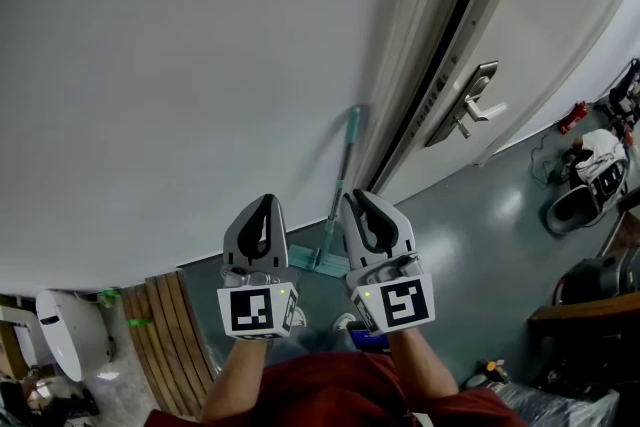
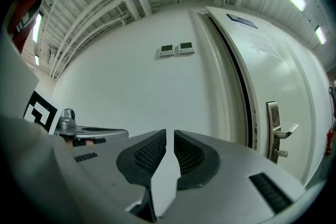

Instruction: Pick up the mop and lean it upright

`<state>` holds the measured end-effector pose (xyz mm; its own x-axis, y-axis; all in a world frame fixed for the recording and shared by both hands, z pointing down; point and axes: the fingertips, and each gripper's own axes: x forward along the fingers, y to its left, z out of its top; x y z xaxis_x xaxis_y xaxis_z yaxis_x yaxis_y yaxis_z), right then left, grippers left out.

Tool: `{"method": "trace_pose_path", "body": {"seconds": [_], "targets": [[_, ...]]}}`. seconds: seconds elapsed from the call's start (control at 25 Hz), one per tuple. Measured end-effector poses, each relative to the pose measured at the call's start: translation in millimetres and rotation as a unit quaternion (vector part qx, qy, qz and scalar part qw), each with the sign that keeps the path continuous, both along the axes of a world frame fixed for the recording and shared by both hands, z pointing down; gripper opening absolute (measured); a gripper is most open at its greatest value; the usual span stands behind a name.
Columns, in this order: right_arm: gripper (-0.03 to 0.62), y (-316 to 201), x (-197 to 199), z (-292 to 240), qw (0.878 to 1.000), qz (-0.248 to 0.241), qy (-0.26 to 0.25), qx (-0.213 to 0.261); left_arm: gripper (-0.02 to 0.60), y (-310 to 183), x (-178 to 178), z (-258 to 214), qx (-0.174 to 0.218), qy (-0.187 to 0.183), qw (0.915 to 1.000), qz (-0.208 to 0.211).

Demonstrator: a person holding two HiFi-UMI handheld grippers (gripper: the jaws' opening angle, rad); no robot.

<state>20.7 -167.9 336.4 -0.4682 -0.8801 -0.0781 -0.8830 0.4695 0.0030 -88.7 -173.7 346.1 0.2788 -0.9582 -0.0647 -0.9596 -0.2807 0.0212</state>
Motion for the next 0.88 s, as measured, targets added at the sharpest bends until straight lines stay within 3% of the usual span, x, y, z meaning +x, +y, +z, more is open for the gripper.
{"method": "trace_pose_path", "body": {"seconds": [0.28, 0.88], "targets": [[0.018, 8, 14, -9, 1.0, 0.005, -0.003, 0.0, 0.014, 0, 12, -1, 0.003, 0.011, 0.9999, 0.013], [0.017, 7, 34, 2, 0.999, 0.03, 0.002, -0.015, 0.012, 3, 28, 2, 0.003, 0.009, 0.9995, 0.028]]}}
